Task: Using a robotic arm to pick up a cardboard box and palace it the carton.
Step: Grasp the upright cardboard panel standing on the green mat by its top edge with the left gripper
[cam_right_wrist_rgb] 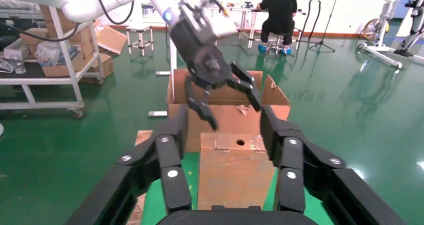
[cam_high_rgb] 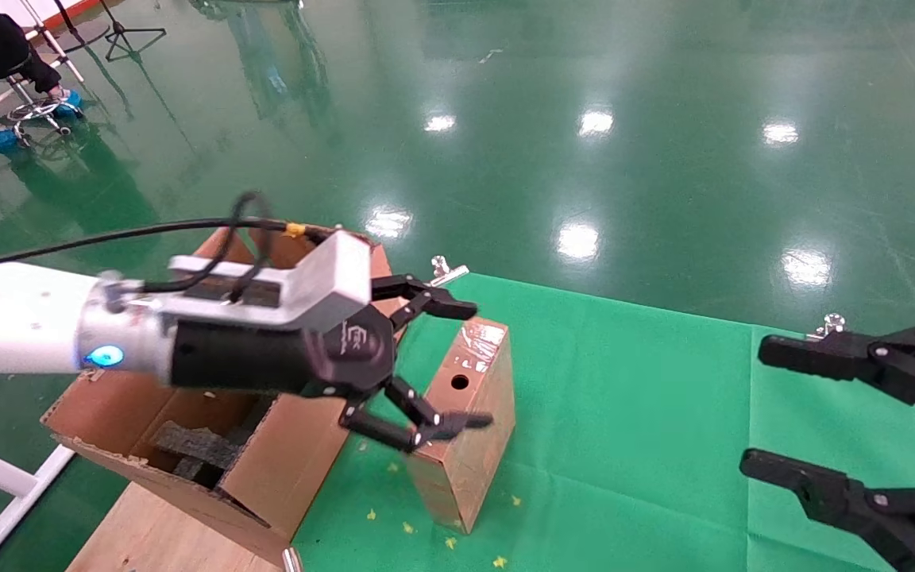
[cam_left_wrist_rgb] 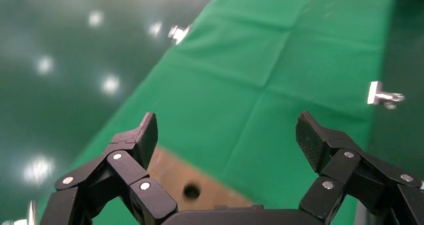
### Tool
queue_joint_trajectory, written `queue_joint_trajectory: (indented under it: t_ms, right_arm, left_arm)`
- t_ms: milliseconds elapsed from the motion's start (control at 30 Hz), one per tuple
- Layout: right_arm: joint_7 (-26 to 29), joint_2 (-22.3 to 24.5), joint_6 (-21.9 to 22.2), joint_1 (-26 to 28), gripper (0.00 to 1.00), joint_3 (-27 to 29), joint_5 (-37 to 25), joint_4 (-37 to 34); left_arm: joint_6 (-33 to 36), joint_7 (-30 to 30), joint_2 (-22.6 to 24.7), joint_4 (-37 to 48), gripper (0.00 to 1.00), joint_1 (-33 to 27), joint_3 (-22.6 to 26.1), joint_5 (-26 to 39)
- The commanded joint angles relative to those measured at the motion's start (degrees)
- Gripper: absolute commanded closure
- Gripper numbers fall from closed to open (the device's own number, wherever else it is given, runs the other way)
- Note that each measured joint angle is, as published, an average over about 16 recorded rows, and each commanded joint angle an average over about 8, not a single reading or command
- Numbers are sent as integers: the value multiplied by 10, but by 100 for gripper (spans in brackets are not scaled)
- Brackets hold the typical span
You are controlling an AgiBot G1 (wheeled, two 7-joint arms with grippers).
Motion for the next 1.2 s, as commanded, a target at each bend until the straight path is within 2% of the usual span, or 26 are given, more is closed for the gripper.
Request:
queue_joint_trajectory:
  t_ms: [33,267,500,867,1200]
  right_arm:
    - [0,0,0,0,100,0,0,0]
    - [0,0,0,0,100,0,0,0]
    - [0,0,0,0,100,0,0,0]
    - [0,0,0,0,100,0,0,0]
    - [0,0,0,0,100,0,0,0]
  left_arm:
    - [-22,-55,3,-2,0,-10,17,42]
    - [-7,-234,30,-3,0,-89,63,146]
    - [34,-340,61,-4,0,-138,97,202]
    - [64,-402,114,-7,0,-161,144,269]
    - [62,-399,127,-8,0,-148,161,286]
